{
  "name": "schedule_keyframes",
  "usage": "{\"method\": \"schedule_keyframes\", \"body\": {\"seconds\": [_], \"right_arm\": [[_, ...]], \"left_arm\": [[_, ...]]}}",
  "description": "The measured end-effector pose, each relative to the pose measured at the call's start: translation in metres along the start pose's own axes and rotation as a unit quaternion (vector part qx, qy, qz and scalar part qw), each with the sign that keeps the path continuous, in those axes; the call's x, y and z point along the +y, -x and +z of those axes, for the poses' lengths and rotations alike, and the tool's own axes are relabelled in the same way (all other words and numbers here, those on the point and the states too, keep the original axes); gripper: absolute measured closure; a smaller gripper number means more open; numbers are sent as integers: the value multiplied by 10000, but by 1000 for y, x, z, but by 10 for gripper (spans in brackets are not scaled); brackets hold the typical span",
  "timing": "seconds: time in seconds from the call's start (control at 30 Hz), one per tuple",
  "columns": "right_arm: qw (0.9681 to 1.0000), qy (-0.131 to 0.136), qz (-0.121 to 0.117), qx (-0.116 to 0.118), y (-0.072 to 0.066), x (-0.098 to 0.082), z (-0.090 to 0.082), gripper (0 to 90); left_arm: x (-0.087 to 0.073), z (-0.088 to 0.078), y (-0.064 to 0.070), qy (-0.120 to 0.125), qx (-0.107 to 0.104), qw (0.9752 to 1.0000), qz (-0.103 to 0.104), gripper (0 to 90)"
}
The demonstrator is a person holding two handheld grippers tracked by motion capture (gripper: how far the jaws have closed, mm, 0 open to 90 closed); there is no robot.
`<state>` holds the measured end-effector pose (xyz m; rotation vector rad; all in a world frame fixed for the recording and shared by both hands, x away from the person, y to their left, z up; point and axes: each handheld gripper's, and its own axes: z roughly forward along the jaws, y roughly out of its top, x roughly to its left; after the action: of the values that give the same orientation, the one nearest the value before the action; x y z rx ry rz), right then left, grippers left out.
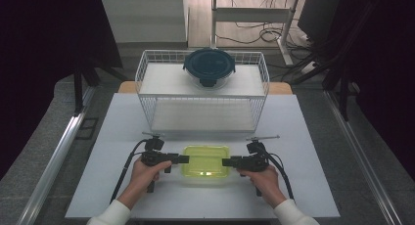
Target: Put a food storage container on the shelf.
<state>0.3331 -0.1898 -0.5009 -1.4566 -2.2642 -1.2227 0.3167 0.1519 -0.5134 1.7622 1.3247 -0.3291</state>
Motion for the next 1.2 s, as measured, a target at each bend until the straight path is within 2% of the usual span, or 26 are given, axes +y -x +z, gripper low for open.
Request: {"method": "schedule_keyframes", "body": {"seconds": [0.2, 0.33, 0.37, 0.47, 0.5, 0.57, 0.73, 0.9, 1.03, 1.2], "right_arm": [[9998, -66, 120, 121, 4, -2, 3, 514], [9994, -86, 210, 268, 5, -3, 3, 606], [9990, -118, 281, 330, 5, -3, 4, 627], [9981, -132, 499, 340, 7, -6, 3, 706], [9975, -127, 587, 383, 8, -6, 2, 719], [9973, -86, 608, 398, 6, -6, -1, 744], [9970, 43, 610, 481, 1, -6, -9, 781], [9980, 106, 403, 478, -5, -4, -16, 787], [9986, 156, 207, 466, -10, -3, -19, 787], [9983, 233, 102, 522, -13, -2, -24, 787]], "left_arm": [[-2, 4, 0, -146, -73, 9998, -87, 433], [-4, 5, -3, -167, -386, 9984, -365, 536], [-5, 6, -3, -176, -395, 9981, -448, 560], [-7, 5, -2, -171, -218, 9985, -471, 680], [-8, 4, -1, -121, -182, 9987, -464, 717], [-8, 1, 2, -60, -87, 9991, -414, 759], [-11, -4, 10, -3, -16, 9996, -274, 784], [-11, -12, 16, 121, -118, 9998, -113, 787], [-11, -19, 23, 199, -89, 9997, 71, 788], [-10, -25, 31, 305, -74, 9993, 211, 786]]}}
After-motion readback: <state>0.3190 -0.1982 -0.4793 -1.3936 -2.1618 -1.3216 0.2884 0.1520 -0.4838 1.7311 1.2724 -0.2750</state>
